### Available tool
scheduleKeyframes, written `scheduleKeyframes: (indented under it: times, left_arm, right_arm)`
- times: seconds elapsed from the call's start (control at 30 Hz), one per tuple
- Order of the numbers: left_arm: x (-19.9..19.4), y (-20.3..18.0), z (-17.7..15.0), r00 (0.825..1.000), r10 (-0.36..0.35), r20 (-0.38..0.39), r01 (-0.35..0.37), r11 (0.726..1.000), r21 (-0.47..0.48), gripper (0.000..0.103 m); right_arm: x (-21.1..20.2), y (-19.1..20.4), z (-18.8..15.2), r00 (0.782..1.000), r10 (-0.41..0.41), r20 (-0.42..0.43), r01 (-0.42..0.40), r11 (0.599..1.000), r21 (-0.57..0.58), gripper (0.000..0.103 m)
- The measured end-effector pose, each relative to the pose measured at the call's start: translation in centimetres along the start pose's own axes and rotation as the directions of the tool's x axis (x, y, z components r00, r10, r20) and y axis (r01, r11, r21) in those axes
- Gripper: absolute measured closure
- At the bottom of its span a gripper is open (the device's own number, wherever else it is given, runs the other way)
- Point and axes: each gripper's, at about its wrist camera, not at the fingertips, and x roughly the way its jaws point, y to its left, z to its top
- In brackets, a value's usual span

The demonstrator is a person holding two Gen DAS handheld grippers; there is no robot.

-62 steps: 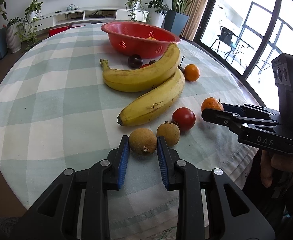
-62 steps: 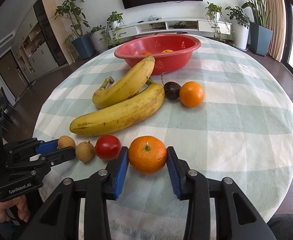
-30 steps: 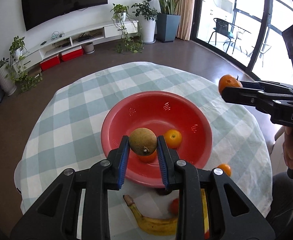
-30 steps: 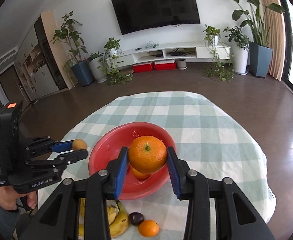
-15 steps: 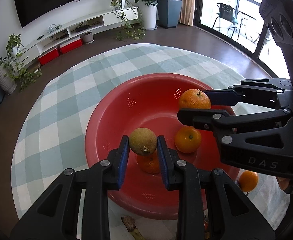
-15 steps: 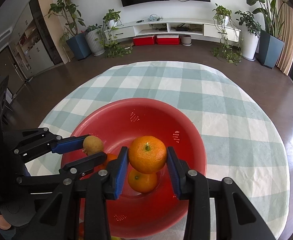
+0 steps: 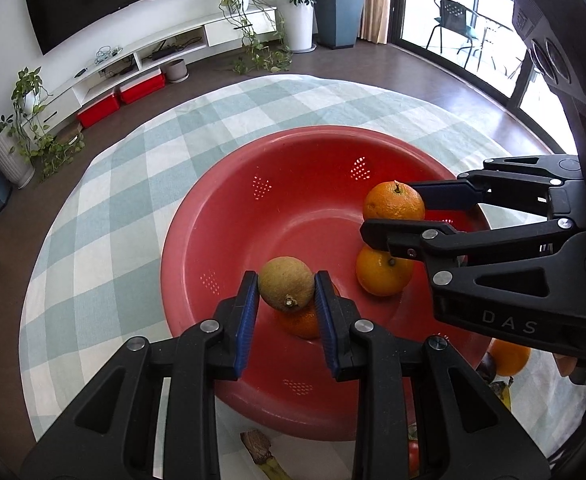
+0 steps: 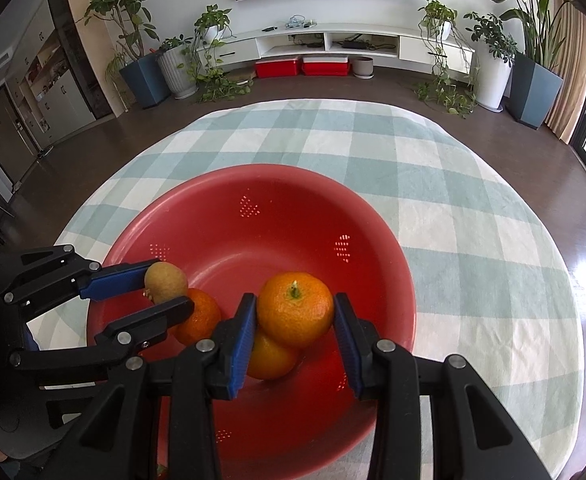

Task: Organize fruits
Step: 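Lower the kiwi and orange into the red bowl and open both tools, then move the left tool to the remaining brown kiwi and close on it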

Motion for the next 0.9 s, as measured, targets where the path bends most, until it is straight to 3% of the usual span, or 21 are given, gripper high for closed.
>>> scheduleKeyframes:
  times: [0.13, 0.23, 0.4, 0.5, 0.7, 0.9]
  left_arm:
    - [-0.3, -0.2, -0.3, 1.0, 0.001, 0.003, -0.001, 1.0, 0.002, 0.071]
    - [-0.8, -0.3, -0.3, 1.0, 0.012, 0.022, -0.012, 1.0, 0.003, 0.046]
    - [-3.0, -0.6, -0.5, 0.998, 0.014, 0.064, -0.015, 1.0, 0.008, 0.045]
    - [-5.2, -0.9, -1.1, 0.995, 0.023, 0.101, -0.025, 1.0, 0.011, 0.035]
    - [-10.1, -1.5, -5.0, 0.985, 0.011, 0.17, -0.008, 1.0, -0.019, 0.027]
    - [-14.0, -2.6, -11.1, 0.98, 0.012, 0.201, 0.003, 0.997, -0.072, 0.019]
  right_arm:
    - [-0.4, 0.0, -0.2, 1.0, 0.001, 0.01, -0.001, 1.0, 0.006, 0.057]
    - [-0.8, 0.1, -0.4, 1.0, 0.001, 0.015, -0.002, 1.0, 0.006, 0.055]
    - [-2.9, 0.2, -1.0, 0.998, 0.005, 0.058, -0.005, 1.0, 0.011, 0.054]
    - [-5.4, 0.1, -1.8, 0.994, 0.011, 0.109, -0.013, 1.0, 0.021, 0.05]
    - [-10.9, -0.3, -6.3, 0.977, 0.035, 0.208, -0.052, 0.996, 0.076, 0.034]
    - [-13.4, 0.6, -12.9, 0.973, 0.06, 0.222, -0.085, 0.991, 0.105, 0.034]
